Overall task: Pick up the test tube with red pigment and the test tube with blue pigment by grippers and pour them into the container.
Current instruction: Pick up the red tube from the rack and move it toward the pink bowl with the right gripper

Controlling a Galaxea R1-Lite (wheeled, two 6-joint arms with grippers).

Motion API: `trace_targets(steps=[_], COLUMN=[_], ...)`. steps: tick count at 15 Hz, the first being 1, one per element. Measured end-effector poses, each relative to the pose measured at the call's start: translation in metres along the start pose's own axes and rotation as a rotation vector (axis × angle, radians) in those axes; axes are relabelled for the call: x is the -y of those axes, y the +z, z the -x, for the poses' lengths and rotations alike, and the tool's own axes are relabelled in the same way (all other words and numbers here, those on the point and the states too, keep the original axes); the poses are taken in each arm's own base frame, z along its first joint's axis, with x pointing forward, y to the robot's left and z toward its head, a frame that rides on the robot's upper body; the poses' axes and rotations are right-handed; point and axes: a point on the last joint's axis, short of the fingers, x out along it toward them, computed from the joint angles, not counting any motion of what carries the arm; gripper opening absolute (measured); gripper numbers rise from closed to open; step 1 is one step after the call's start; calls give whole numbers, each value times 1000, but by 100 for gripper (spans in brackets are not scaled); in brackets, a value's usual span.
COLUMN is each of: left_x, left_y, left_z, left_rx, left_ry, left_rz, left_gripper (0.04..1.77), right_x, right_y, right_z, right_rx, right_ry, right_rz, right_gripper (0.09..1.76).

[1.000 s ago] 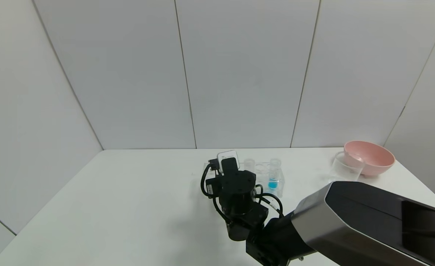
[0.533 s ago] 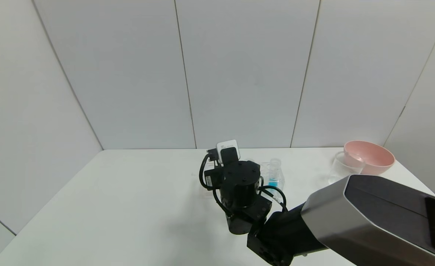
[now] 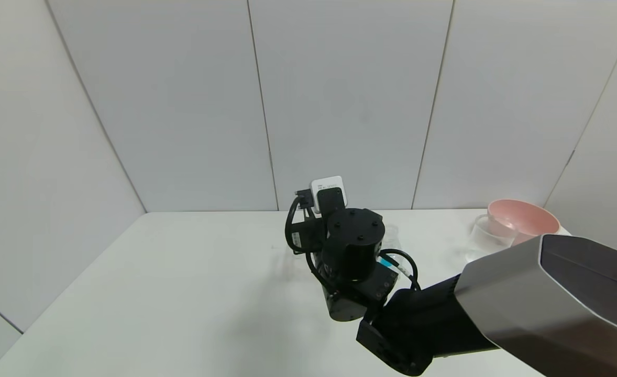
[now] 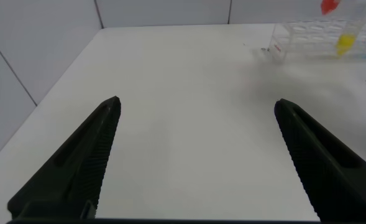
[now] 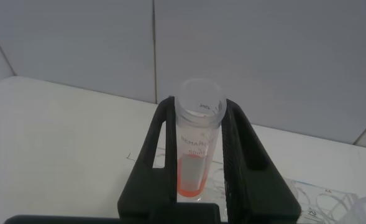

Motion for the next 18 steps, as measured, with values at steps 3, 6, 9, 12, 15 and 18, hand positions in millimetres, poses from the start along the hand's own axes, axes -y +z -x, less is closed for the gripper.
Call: trace_targets(steps=[3, 6, 9, 12, 15, 18], left_x=[0, 0, 0, 0, 0, 0], left_y=[0, 0, 0, 0, 0, 0], left_z=[0, 0, 0, 0, 0, 0], left_rx=[0, 0, 0, 0, 0, 0], left_ry=[0, 0, 0, 0, 0, 0], left_rz=[0, 0, 0, 0, 0, 0], left_gripper=[176, 176, 176, 176, 176, 176], right_x=[2, 11, 33, 72, 129, 192], right_y=[4, 9, 19, 32, 37, 40], right_z=[3, 19, 47, 80, 106, 121], right_rx=[1, -24, -60, -91, -128, -138], right_ry=[6, 86, 202, 317, 387, 389], right_rz=[3, 26, 46, 45, 31, 17], right_gripper=[49, 49, 49, 49, 49, 49])
